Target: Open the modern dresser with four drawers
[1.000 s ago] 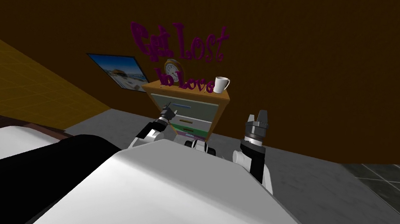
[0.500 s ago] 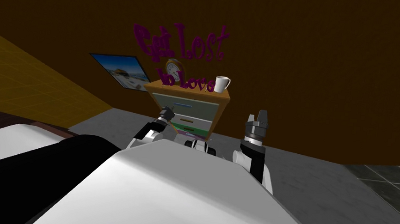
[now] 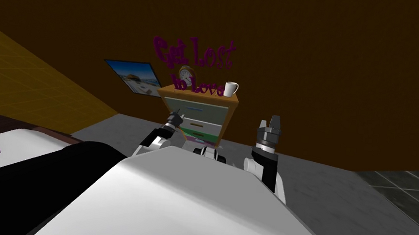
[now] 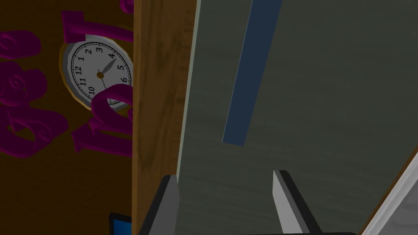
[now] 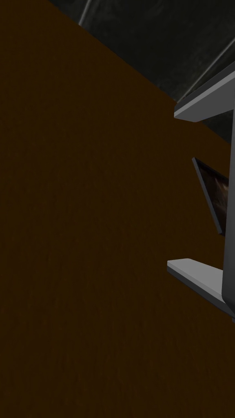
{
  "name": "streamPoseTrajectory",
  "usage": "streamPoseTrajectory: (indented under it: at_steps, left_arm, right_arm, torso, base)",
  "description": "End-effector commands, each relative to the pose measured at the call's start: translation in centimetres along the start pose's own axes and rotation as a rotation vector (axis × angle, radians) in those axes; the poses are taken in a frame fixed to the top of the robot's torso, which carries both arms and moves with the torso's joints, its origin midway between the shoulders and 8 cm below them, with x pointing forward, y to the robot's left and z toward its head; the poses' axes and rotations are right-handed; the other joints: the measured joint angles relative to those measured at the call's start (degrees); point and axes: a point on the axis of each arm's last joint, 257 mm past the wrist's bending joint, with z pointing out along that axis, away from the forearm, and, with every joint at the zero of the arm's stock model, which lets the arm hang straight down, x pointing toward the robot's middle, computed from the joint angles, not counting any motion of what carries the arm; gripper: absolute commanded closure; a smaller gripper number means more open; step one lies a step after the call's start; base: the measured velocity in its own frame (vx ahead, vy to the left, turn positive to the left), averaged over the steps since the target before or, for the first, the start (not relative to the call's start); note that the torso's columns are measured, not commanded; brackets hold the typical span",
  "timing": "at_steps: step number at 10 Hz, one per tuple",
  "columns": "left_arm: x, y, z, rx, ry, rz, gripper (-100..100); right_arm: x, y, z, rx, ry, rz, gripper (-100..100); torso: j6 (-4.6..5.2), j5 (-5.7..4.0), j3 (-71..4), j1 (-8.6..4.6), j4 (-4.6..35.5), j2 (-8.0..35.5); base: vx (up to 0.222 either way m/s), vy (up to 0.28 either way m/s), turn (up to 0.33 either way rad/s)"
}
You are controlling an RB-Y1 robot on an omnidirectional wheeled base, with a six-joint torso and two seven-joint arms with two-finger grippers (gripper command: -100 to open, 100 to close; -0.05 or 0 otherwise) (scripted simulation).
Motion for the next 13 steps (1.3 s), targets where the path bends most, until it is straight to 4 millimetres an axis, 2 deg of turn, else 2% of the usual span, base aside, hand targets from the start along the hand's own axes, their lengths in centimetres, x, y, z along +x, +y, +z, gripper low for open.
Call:
streamPoseTrajectory:
  at_steps: [1, 3, 4, 5, 10, 11, 13]
  left_arm:
    - [-0.28, 0.39, 0.28, -0.005, -0.005, -0.003, -100]
    - [-0.03, -0.33, -0.04, -0.003, -0.003, -0.003, -100]
    - [-0.10, 0.01, 0.06, -0.002, -0.003, -0.003, -100]
    - [-0.09, -0.02, 0.04, -0.003, -0.003, -0.003, 100]
    - [0.36, -0.37, -0.54, -0.005, 0.007, -0.004, 100]
    - [0.35, -0.26, -0.59, -0.013, 0.006, -0.008, -100]
    - [0.34, -0.18, -0.61, -0.019, 0.006, -0.011, -100]
  right_arm:
    - [0.00, 0.00, 0.00, 0.000, 0.000, 0.000, 0]
    - [0.00, 0.00, 0.00, 0.000, 0.000, 0.000, 0]
    - [0.00, 0.00, 0.00, 0.000, 0.000, 0.000, 0]
    - [0.00, 0.00, 0.01, 0.000, 0.000, 0.000, 0]
    - [0.01, 0.01, 0.02, -0.001, 0.000, 0.000, 0]
    - [0.01, 0.01, 0.02, 0.000, 0.000, 0.000, 0]
    - [0.00, 0.00, 0.00, 0.000, 0.000, 0.000, 0]
  torso:
    - [0.00, 0.01, 0.19, 0.04, 0.09, 0.30]
    - [-0.01, 0.00, 0.62, -0.02, 0.29, 1.01]
    - [-0.01, -0.01, 0.60, -0.02, 0.29, 0.90]
    - [0.00, -0.01, 0.58, -0.05, 0.27, 0.93]
    - [0.00, -0.01, 0.52, -0.03, 0.24, 0.83]
    - [0.01, 0.00, 0.29, 0.01, 0.14, 0.40]
    - [0.00, 0.03, -0.03, 0.07, -0.02, -0.04]
  base:
    - [0.177, 0.032, -0.027]
    - [0.104, 0.019, 0.000]
    - [0.076, 0.013, 0.002]
    - [0.013, 0.003, 0.000]
    - [-0.162, -0.008, 0.025]
    - [0.063, 0.032, -0.030]
    - [0.147, 0.023, -0.024]
